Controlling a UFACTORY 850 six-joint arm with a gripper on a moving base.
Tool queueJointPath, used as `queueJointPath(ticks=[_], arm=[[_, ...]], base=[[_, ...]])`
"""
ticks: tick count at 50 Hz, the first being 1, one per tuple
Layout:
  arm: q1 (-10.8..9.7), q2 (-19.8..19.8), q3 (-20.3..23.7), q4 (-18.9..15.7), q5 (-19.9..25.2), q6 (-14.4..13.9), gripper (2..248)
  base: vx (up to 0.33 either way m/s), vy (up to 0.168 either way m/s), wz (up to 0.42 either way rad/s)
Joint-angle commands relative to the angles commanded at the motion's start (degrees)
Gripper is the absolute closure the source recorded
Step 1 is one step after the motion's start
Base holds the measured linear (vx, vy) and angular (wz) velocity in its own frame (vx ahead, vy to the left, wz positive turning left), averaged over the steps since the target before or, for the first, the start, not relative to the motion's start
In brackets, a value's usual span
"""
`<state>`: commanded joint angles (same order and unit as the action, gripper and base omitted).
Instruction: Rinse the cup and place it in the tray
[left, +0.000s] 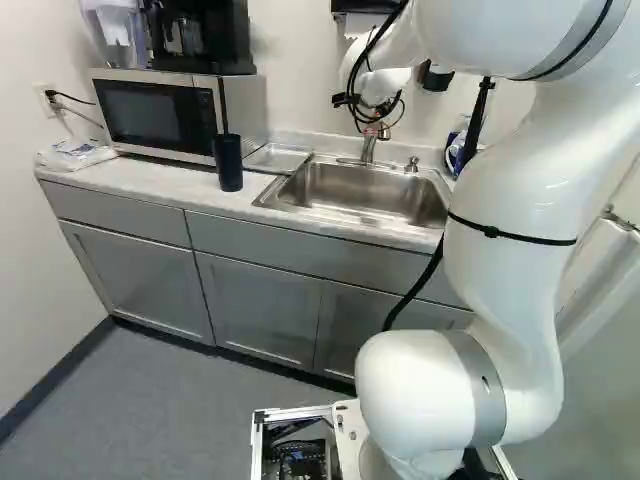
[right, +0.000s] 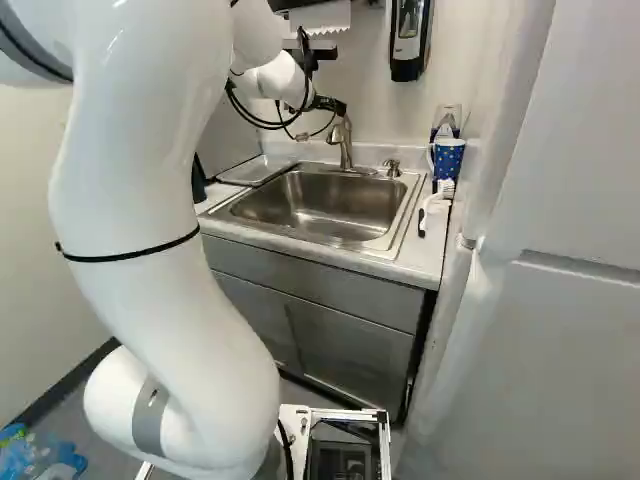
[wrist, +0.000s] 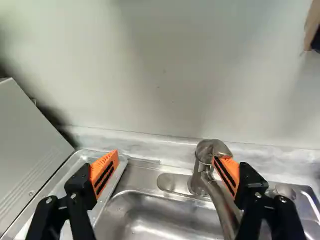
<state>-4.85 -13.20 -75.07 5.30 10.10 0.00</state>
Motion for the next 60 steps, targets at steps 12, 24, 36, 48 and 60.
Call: queueJointPath(ticks=[12,24,36,48,60], arm=[[0.0,0.0,0.0,0.0,2.34,0.0,3],[0.0,0.0,0.0,0.0,4.7,0.0,3],[0.0,0.0,0.0,0.0,6.33,0.0,3],[0.0,0.0,0.0,0.0,6.33,0.0,3],[0.0,0.0,0.0,0.0,6.33,0.0,3]], base=[[0.0,0.0,0.0],[0.0,0.0,0.0],[0.0,0.0,0.0],[0.0,0.0,0.0],[0.0,0.0,0.0]])
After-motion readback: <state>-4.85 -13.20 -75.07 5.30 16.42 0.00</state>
